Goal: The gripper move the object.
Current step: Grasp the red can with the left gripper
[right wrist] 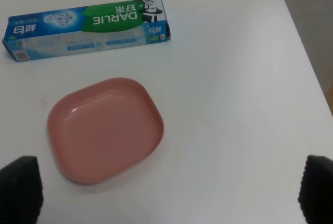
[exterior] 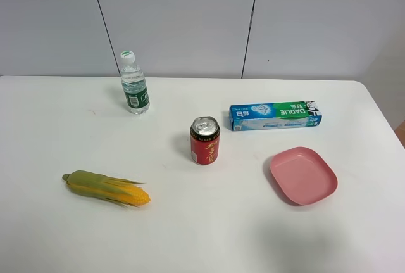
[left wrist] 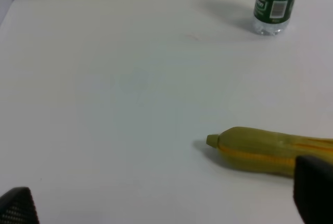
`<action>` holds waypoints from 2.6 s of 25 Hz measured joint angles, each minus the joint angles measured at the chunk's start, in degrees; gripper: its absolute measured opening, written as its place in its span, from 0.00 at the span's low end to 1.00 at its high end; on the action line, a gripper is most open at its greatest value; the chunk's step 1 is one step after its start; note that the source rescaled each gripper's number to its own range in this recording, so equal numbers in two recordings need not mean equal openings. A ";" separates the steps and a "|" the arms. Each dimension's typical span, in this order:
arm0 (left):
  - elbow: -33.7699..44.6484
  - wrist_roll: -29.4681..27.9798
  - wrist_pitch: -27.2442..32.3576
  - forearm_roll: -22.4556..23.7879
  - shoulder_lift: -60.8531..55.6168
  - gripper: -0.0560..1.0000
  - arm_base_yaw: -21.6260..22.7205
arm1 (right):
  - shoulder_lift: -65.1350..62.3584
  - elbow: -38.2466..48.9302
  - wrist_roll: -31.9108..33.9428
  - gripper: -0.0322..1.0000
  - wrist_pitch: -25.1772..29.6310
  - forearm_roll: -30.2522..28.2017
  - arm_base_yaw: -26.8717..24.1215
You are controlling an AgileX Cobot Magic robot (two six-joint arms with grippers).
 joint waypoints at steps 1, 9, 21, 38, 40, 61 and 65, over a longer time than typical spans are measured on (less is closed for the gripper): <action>0.00 0.00 0.00 0.00 0.00 1.00 0.00 | 0.00 0.00 0.00 1.00 0.00 0.00 0.00; 0.00 -0.06 0.00 0.00 0.00 1.00 0.00 | 0.00 0.00 0.00 1.00 0.00 0.00 0.00; 0.00 -0.06 0.00 -0.37 0.00 1.00 0.00 | 0.00 0.00 0.00 1.00 0.00 0.00 0.00; -19.49 12.43 -3.16 -13.31 35.10 1.00 0.00 | 0.00 0.00 0.00 1.00 0.00 0.00 0.00; -22.01 13.19 -3.37 -13.37 39.25 1.00 0.00 | 0.00 0.00 0.00 1.00 0.00 0.00 0.00; -38.74 14.09 -14.70 -11.72 74.44 1.00 -37.76 | 0.00 0.00 0.00 1.00 0.00 0.00 0.00; -39.96 14.04 -20.13 -10.66 79.02 1.00 -43.24 | 0.00 0.00 0.00 1.00 0.00 0.00 0.00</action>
